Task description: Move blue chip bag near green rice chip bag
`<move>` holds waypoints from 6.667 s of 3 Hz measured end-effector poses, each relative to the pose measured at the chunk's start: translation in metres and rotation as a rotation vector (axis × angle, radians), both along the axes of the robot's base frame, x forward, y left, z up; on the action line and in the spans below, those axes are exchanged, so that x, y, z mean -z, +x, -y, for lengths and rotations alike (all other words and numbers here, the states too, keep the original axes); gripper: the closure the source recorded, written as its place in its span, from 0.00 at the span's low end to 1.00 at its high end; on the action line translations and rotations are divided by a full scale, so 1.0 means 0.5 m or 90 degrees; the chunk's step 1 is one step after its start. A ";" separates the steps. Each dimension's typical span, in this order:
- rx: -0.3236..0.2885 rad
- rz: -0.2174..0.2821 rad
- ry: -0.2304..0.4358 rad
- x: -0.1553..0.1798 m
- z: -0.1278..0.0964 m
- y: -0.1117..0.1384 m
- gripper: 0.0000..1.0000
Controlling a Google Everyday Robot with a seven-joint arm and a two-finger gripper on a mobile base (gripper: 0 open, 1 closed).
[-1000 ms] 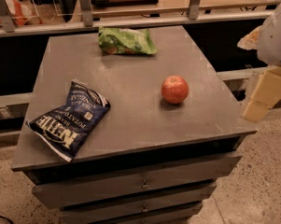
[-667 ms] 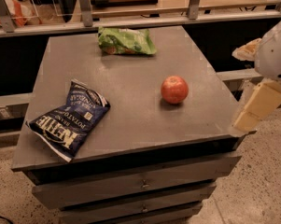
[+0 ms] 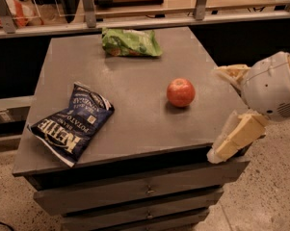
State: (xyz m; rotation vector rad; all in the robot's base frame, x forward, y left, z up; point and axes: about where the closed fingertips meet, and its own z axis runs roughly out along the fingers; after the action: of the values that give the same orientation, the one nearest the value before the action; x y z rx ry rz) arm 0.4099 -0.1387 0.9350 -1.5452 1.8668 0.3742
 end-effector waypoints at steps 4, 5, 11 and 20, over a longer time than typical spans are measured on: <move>-0.019 0.006 0.092 0.058 -0.119 -0.034 0.00; -0.002 0.025 0.135 0.076 -0.167 -0.010 0.00; -0.073 0.022 0.288 0.147 -0.423 0.104 0.00; -0.043 -0.003 0.218 0.229 -0.506 0.176 0.87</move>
Offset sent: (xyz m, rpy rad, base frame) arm -0.0324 0.0621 -0.0406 0.1772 0.0409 0.0719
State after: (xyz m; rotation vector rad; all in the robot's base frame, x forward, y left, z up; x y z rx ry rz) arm 0.4978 0.1143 0.8206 -1.3740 1.6540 0.6906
